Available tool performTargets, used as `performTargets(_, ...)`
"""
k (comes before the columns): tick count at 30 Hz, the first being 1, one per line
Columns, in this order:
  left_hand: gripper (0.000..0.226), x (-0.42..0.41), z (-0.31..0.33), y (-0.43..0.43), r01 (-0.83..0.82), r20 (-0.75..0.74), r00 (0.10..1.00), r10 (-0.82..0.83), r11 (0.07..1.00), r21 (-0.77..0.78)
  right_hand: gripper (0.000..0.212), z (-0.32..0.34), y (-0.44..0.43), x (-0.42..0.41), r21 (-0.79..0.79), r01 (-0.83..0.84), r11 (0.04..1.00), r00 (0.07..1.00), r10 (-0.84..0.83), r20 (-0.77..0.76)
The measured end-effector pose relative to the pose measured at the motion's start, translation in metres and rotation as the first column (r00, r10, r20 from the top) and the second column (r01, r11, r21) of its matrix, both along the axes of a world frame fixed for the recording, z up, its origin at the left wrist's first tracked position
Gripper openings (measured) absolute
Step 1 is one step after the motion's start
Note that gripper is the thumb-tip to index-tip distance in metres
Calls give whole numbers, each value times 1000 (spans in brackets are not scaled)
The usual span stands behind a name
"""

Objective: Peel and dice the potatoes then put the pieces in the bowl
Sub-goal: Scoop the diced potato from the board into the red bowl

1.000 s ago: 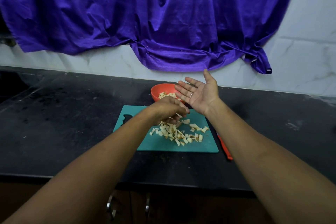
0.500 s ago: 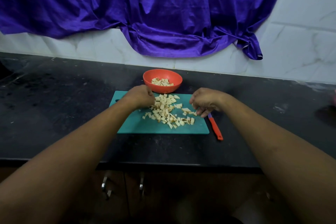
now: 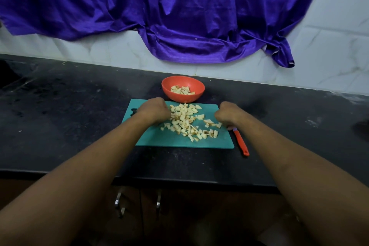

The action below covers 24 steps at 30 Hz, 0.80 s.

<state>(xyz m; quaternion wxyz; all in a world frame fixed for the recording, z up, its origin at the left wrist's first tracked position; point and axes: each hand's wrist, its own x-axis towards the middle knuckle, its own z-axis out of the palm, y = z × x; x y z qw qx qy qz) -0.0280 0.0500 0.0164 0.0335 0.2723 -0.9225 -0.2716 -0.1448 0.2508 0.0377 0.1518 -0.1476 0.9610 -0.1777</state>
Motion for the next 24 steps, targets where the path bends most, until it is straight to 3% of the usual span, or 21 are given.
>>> performTargets(5,21,2,-2,5,-3,33,999,4,1000,-26,15,-6,-14,5,-217,2,976,961,58,270)
performTargets(8,15,-2,1,11,43,-23,999,-40,992,122,21,7,-16,11,-420,10,908,891,182,416)
performTargets(11,11,2,7,9,80,-89,994,-62,971,225,25,22,-8,7,-558,57,828,871,232,433)
performTargets(14,11,9,11,-5,25,-98,995,-8,984,178,21,27,11,-2,-466,53,883,919,140,369)
performTargets(18,24,18,11,-16,-38,97,995,34,998,46,18,16,27,2,-194,57,979,932,18,363)
performTargets(21,25,16,10,-7,-49,159,987,24,987,155,20,8,16,13,-164,95,982,913,-21,407)
performTargets(24,21,9,14,10,-23,131,991,-21,943,332,22,8,-3,24,-258,137,956,878,3,479)
